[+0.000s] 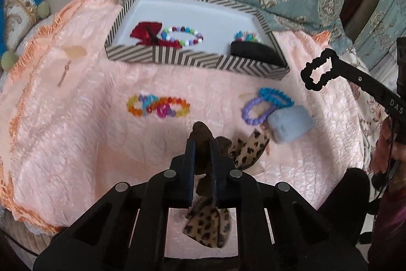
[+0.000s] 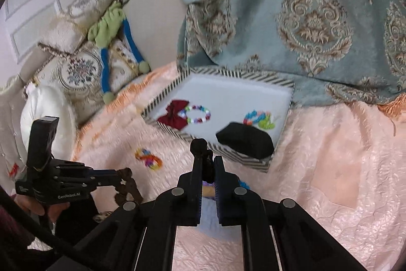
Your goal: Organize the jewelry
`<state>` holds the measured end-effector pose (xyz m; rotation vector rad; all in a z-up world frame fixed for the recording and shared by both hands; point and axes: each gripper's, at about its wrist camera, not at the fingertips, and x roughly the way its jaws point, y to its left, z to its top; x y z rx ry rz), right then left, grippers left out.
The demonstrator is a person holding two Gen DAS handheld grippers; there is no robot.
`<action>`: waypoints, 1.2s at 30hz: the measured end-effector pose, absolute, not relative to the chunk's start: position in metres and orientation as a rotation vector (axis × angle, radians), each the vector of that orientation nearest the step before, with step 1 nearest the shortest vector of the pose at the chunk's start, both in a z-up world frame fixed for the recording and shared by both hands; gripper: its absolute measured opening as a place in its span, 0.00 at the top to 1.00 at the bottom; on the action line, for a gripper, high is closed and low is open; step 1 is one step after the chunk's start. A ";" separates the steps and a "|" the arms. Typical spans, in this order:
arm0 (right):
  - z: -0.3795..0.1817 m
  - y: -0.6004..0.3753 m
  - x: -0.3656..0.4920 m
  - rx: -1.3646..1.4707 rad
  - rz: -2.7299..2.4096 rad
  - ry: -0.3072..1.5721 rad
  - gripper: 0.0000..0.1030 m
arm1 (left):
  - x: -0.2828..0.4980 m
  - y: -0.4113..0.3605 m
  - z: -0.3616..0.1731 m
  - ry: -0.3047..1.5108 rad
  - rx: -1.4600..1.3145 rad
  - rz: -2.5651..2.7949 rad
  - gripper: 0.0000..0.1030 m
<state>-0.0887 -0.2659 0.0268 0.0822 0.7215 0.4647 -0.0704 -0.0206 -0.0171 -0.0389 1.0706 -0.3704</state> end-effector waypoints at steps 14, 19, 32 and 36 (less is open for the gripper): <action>0.051 -0.268 -0.096 0.096 0.460 0.670 0.93 | -0.070 -0.013 0.026 0.971 -0.060 -0.372 0.94; 0.053 -0.270 -0.093 0.105 0.451 0.664 0.93 | -0.061 -0.014 0.044 0.931 -0.066 -0.364 0.94; 0.056 -0.279 -0.077 0.145 0.414 0.661 0.93 | -0.035 -0.036 0.077 0.859 -0.044 -0.370 0.95; 0.059 -0.281 -0.068 0.150 0.405 0.658 0.93 | -0.019 -0.043 0.082 0.845 -0.031 -0.348 0.95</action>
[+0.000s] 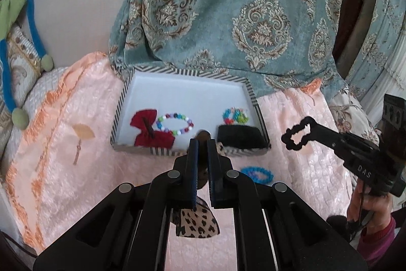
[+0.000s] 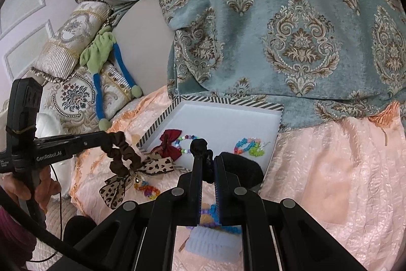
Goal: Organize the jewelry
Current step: 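Lift the held scrunchie and bracelets toward the white tray with both tools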
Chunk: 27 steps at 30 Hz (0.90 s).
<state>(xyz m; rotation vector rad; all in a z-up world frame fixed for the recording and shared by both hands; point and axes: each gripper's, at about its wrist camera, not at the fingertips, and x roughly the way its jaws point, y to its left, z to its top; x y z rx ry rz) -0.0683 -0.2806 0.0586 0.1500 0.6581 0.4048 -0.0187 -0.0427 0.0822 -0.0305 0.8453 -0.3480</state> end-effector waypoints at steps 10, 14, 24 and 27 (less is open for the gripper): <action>0.052 -0.274 -0.030 0.147 0.398 0.692 0.93 | 0.031 -0.051 0.080 0.826 0.005 -0.288 0.95; 0.046 -0.272 -0.023 0.149 0.405 0.702 0.93 | 0.040 -0.050 0.065 0.882 -0.021 -0.336 0.95; 0.022 -0.268 -0.015 0.153 0.424 0.752 0.93 | 0.036 -0.058 -0.033 1.138 -0.010 -0.357 0.31; 0.023 -0.268 -0.017 0.152 0.428 0.751 0.93 | 0.041 -0.057 -0.059 1.184 0.011 -0.271 0.37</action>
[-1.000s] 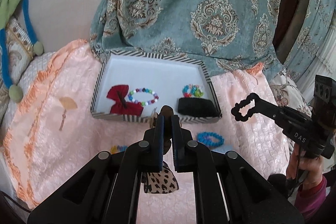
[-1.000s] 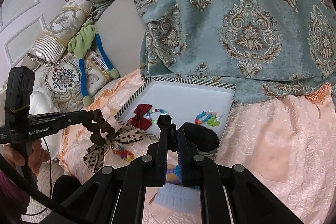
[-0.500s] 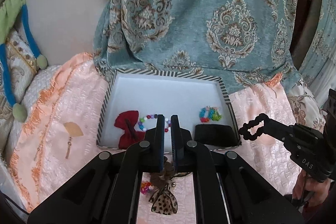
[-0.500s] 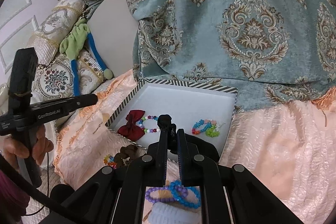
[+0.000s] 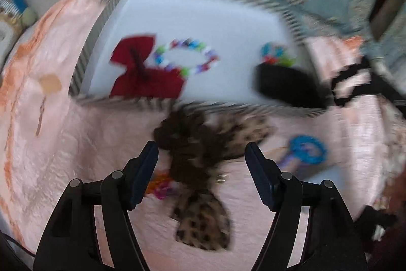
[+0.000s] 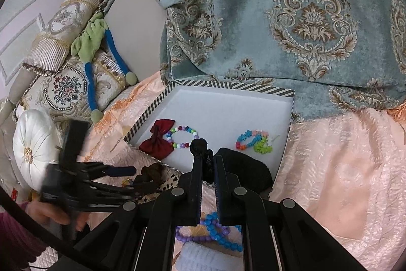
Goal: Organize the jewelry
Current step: 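Lift the held scrunchie and bracelets toward the white tray with both tools, then lower the brown scrunchie into the tray with the left tool while the right tool releases its item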
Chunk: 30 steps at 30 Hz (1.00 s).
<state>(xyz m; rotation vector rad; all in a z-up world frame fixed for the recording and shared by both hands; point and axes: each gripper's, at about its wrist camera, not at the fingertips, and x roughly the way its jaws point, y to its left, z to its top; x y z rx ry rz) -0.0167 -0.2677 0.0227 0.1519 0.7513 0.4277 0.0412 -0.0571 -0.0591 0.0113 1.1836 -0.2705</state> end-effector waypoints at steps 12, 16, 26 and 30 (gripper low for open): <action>0.037 -0.266 -0.020 0.154 0.440 0.724 0.93 | 0.028 -0.049 -0.011 1.091 -0.027 -0.328 0.86; 0.044 -0.260 -0.016 0.154 0.448 0.714 0.92 | 0.032 -0.045 0.019 1.027 -0.032 -0.340 0.86; 0.044 -0.245 0.017 0.142 0.449 0.727 0.93 | 0.083 -0.058 0.036 0.951 -0.002 -0.303 0.86; 0.035 -0.238 0.039 0.148 0.453 0.750 0.92 | 0.108 -0.060 0.026 0.950 -0.001 -0.278 0.86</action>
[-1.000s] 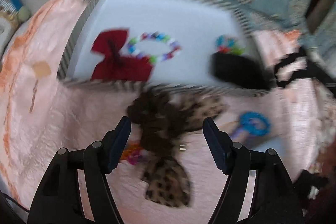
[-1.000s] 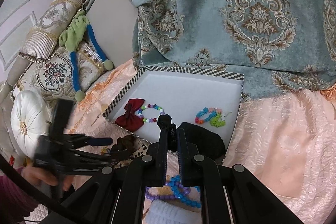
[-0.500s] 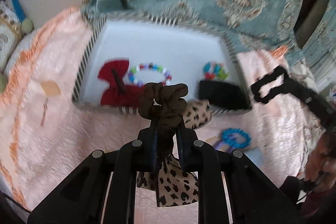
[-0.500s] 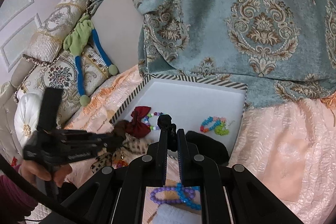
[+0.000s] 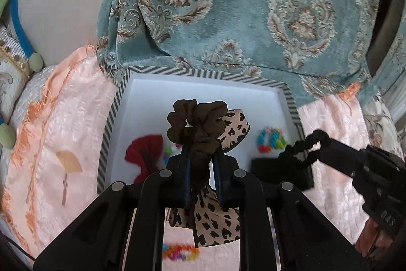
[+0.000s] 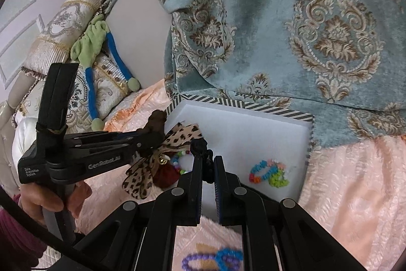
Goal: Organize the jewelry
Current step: 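Lower the brown scrunchie into the tray with the left tool while the right tool releases its item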
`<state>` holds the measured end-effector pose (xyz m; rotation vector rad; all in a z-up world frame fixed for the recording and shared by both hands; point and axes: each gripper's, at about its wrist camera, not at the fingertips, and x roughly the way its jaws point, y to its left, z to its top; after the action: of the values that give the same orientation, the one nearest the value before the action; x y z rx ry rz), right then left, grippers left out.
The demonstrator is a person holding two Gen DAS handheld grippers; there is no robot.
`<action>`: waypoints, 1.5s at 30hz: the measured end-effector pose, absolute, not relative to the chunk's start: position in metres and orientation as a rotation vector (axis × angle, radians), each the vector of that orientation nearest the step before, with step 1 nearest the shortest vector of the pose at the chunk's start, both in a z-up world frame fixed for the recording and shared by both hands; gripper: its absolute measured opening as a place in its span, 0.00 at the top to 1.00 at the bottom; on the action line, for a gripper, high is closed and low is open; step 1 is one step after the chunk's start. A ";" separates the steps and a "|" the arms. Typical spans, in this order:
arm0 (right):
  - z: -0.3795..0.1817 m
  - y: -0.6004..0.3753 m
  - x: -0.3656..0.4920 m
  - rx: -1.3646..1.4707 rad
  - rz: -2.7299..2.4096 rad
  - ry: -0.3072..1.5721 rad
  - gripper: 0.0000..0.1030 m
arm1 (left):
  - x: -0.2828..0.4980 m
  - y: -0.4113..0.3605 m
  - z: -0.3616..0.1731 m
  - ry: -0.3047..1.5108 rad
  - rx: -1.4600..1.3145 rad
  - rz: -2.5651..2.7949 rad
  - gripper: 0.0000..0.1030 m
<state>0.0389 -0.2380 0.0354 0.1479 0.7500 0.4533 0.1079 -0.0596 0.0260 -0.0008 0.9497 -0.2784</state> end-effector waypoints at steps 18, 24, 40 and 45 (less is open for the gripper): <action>-0.042 -0.227 0.152 0.193 0.377 0.943 0.92 | 0.200 -0.041 -0.043 1.021 -0.060 -0.190 0.85; -0.052 -0.241 0.160 0.164 0.240 0.947 0.63 | 0.204 -0.039 -0.048 1.026 -0.092 -0.185 0.48; 0.002 -0.250 0.062 0.195 0.242 0.812 0.54 | 0.129 -0.031 -0.003 0.970 -0.045 -0.176 0.38; 0.010 -0.244 0.032 0.185 0.225 0.788 0.38 | 0.095 -0.026 0.013 0.929 -0.022 -0.165 0.38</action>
<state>0.0321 -0.2442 0.0097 0.1849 0.7879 0.2252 0.0954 -0.0260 0.0129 -0.0222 0.9286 -0.1647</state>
